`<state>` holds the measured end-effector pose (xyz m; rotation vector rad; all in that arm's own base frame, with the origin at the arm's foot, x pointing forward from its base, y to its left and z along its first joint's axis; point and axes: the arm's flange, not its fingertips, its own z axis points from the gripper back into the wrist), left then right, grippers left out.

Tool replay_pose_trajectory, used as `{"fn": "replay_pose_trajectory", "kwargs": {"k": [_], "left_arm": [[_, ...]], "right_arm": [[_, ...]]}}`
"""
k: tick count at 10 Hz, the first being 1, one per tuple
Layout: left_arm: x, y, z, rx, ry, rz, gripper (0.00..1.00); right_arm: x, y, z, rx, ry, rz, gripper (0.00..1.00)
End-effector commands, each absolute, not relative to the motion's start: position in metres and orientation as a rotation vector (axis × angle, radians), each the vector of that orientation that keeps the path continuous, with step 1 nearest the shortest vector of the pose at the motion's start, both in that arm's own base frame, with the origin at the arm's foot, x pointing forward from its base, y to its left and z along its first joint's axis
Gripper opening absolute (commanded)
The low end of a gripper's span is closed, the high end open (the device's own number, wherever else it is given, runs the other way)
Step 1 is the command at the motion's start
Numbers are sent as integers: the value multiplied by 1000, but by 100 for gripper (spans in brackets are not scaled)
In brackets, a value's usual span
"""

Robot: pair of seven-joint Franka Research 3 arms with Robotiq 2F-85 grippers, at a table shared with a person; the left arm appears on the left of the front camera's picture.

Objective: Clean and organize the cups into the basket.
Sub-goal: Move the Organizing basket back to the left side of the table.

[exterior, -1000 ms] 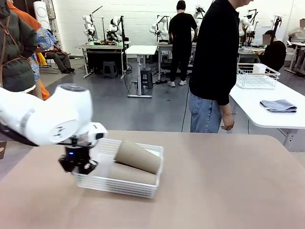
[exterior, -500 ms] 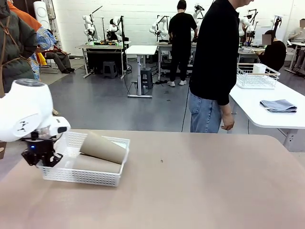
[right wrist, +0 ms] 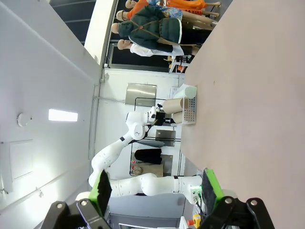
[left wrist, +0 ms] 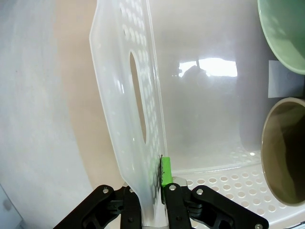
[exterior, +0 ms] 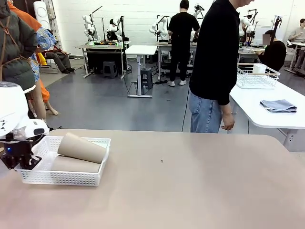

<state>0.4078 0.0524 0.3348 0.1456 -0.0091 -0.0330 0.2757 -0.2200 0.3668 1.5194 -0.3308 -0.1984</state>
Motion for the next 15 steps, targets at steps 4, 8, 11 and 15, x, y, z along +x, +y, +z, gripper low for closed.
{"fn": "replay_pose_trajectory", "kwargs": {"k": [4,8,11,15], "left_arm": [[408,61,336,152,-9,-31,6],[407,60,341,147,-21,-25,6],[401,47,347,185,-45,-19,89],[400,46,351,206,-44,8,97]], "right_arm": [[275,-220,367,1510,-326,-197,100],[275,-220,367,1510,-326,-197,100],[275,-220,367,1510,-326,-197,100],[275,-220,367,1510,-326,-197,100]]}}
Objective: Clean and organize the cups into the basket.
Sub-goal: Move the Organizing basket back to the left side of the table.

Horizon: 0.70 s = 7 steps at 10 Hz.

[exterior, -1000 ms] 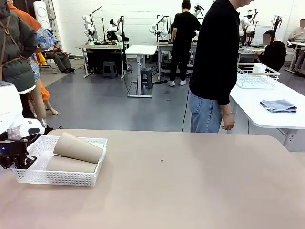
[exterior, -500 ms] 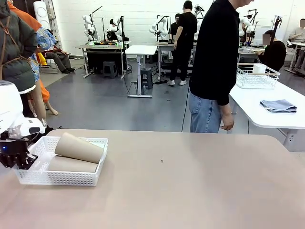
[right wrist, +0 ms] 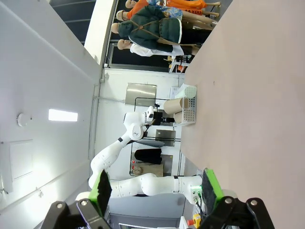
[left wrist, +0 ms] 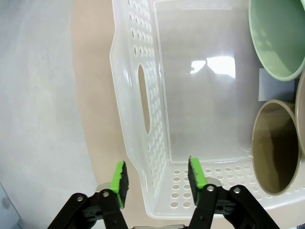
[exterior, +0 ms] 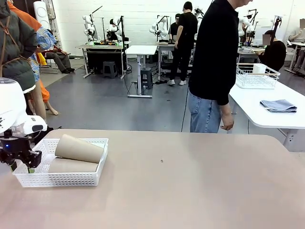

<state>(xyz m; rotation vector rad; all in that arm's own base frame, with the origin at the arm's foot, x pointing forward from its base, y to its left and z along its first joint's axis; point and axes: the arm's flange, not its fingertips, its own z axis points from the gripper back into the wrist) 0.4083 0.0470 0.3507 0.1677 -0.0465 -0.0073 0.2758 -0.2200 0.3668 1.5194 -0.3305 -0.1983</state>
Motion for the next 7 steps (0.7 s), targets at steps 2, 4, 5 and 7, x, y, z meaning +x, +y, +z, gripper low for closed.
{"fn": "replay_pose_trajectory", "kwargs": {"k": [2,4,5,7], "left_arm": [[400,47,352,211,-49,6,100],[400,47,353,218,-48,3,100],[400,47,353,222,-49,10,100],[400,48,360,210,-43,37,100]], "right_arm": [[275,-220,367,1510,-326,-197,100],[275,-220,367,1510,-326,-197,100],[275,-220,367,1510,-326,-197,100],[275,-220,367,1510,-326,-197,100]]}}
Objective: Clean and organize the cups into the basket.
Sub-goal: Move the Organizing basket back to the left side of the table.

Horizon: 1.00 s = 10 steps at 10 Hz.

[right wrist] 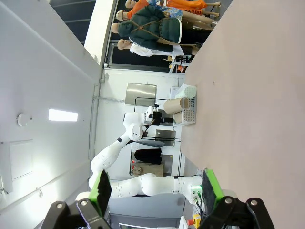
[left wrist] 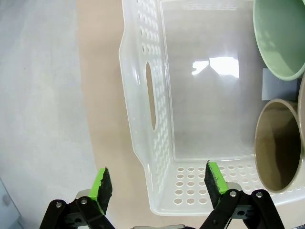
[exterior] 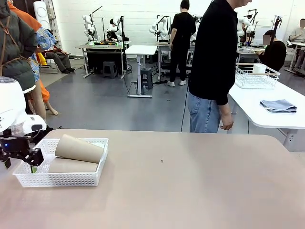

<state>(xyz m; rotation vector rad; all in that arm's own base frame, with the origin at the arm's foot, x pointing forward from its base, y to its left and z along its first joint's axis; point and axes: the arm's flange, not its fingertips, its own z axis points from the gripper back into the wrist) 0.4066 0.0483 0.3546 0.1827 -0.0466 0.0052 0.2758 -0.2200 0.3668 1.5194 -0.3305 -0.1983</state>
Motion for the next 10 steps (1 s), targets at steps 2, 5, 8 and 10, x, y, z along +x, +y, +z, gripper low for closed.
{"fn": "replay_pose_trajectory", "kwargs": {"k": [2,5,8,10], "left_arm": [[356,59,401,165,-117,-8,100],[258,88,446,147,-268,-62,100],[229,100,429,111,-203,-118,100],[234,91,414,170,-194,-120,100]], "right_arm": [[275,-220,367,1510,-326,-197,100],[275,-220,367,1510,-326,-197,100],[275,-220,367,1510,-326,-197,100],[275,-220,367,1510,-326,-197,100]]}}
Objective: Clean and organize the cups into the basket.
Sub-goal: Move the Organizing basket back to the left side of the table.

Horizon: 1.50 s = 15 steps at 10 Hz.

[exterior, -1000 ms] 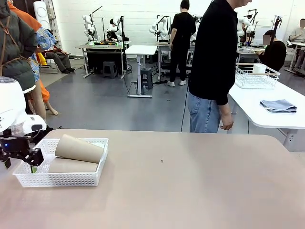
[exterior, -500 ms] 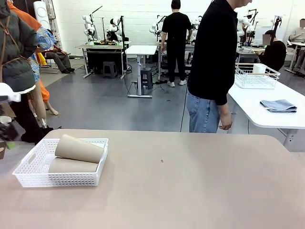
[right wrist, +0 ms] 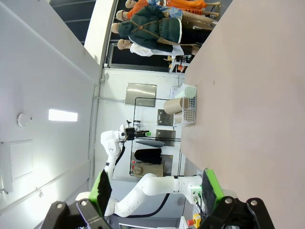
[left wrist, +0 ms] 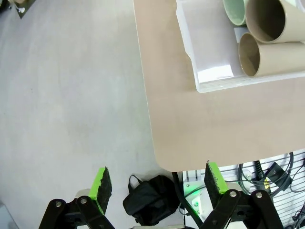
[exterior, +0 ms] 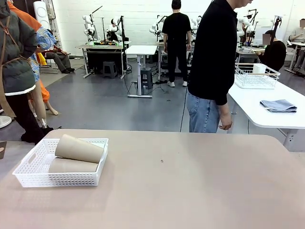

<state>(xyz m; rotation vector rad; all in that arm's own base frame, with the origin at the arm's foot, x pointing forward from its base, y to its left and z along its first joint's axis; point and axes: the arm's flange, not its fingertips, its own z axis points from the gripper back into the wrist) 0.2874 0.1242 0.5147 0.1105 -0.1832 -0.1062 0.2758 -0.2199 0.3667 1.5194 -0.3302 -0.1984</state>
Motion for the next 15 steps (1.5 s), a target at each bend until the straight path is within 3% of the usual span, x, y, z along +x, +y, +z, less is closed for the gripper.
{"fn": "replay_pose_trajectory", "kwargs": {"k": [1,5,7,9,13,15], "left_arm": [[286,124,519,103,-202,-100,100],[287,124,517,110,-189,-106,100],[302,156,536,-337,-77,-95,100],[310,191,555,-640,-61,-110,100],[314,267,591,-1029,-109,-183,100],[323,301,586,-1121,-140,-124,100]], "right_arm": [[275,-220,367,1510,-326,-197,100],[275,-220,367,1510,-326,-197,100],[275,-220,367,1510,-326,-197,100],[275,-220,367,1510,-326,-197,100],[275,-220,367,1510,-326,-197,100],[275,-220,367,1510,-326,-197,100]]}}
